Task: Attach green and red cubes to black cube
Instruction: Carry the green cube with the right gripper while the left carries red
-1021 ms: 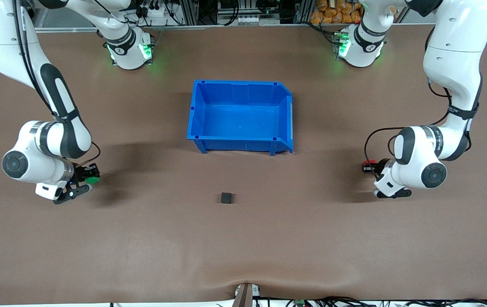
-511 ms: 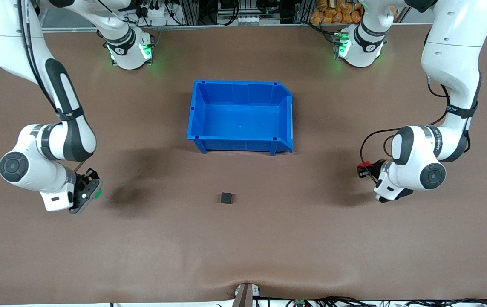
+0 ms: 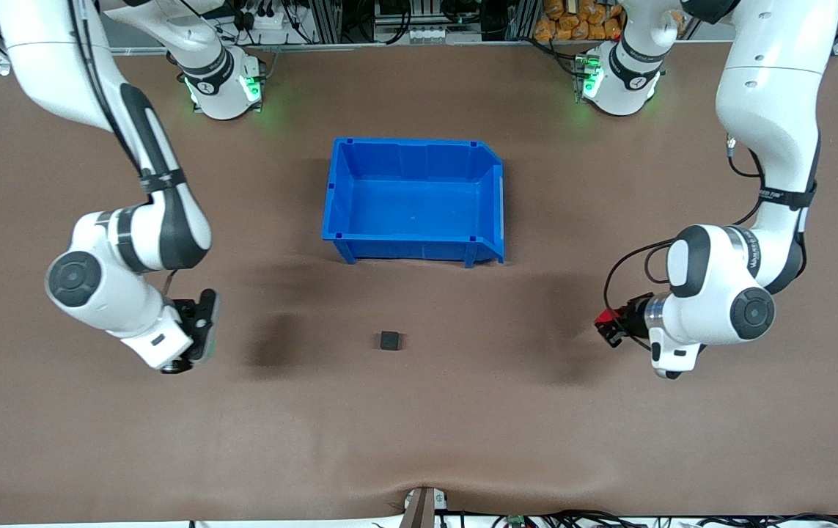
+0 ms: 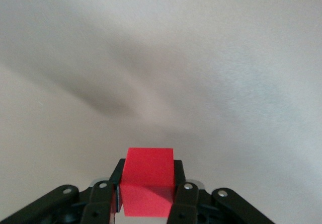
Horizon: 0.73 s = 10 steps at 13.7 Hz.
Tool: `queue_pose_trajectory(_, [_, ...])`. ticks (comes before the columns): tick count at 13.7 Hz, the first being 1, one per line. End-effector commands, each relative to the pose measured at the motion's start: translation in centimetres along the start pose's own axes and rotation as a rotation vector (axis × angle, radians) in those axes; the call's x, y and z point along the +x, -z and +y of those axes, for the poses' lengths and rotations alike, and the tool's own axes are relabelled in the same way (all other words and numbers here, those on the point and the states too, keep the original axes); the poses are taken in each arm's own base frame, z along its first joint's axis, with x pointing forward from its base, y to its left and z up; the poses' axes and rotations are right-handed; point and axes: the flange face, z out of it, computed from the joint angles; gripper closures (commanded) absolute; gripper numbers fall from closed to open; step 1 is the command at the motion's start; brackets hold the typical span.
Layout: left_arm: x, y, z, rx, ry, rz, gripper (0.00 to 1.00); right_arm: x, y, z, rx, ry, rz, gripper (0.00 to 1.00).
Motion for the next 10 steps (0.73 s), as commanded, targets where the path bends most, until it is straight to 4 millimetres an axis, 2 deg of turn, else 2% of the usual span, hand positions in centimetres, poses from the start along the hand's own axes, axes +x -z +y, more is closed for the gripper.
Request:
queue_pose_trajectory(1, [-1.0, -0.6, 3.0, -0.033, 0.171, -0.039, 1.00, 4.5, -0.7, 1.0, -0.005, 0.109, 0.001, 1.00])
queue_pose_trajectory(2, [-1.0, -1.0, 3.6, -0.039, 0.233, -0.046, 1.00, 6.4, -0.8, 0.8, -0.007, 0.132, 0.004, 1.00])
queue_pose_trajectory(4, [-2.9, -1.9, 6.3, -0.071, 0.319, -0.085, 1.00, 10.9, -1.0, -0.2, -0.001, 0.158, 0.009, 1.00])
queue_pose_trajectory(7, [-5.5, -3.2, 9.1, -0.103, 0.375, -0.073, 1.00, 14.0, -1.3, -1.1, 0.062, -0.017, -0.023, 1.00])
queue_pose_trajectory(10, [-6.1, -4.0, 9.7, -0.116, 0.392, -0.068, 1.00, 17.9, -2.3, -1.8, 0.103, -0.188, -0.058, 1.00])
